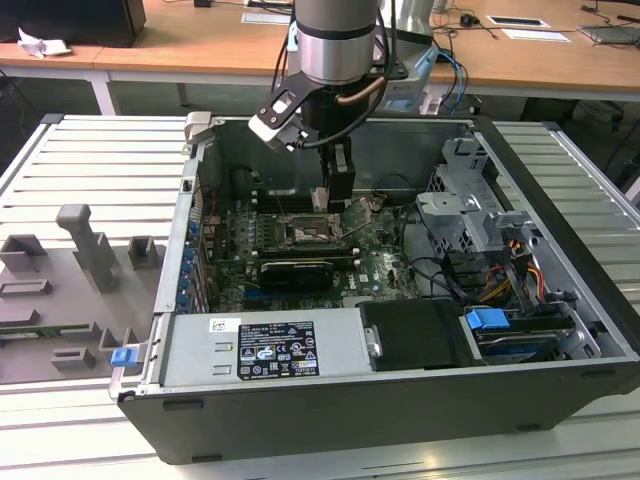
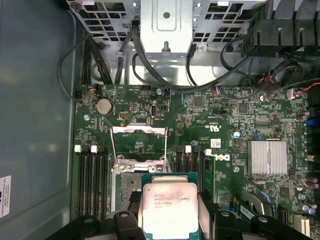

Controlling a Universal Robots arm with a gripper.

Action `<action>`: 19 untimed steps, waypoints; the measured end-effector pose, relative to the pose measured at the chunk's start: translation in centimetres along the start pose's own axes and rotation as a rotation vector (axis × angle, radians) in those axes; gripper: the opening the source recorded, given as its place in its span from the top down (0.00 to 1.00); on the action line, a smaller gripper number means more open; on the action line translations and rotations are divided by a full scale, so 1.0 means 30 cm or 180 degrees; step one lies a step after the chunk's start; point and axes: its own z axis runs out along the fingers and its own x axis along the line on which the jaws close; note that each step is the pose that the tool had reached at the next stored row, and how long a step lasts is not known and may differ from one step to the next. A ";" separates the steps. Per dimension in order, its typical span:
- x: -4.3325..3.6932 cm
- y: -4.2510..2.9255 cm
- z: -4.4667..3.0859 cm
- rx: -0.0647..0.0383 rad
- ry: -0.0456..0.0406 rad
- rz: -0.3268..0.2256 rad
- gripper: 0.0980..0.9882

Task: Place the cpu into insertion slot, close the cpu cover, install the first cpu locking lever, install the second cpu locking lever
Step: 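Place the cpu into insertion slot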

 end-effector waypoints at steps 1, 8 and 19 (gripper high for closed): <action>0.000 0.000 0.001 0.0000 0.0000 0.0000 0.52; 0.000 0.000 0.005 0.0000 0.0000 0.0000 0.52; 0.000 -0.001 0.013 0.0000 0.0000 0.0000 0.52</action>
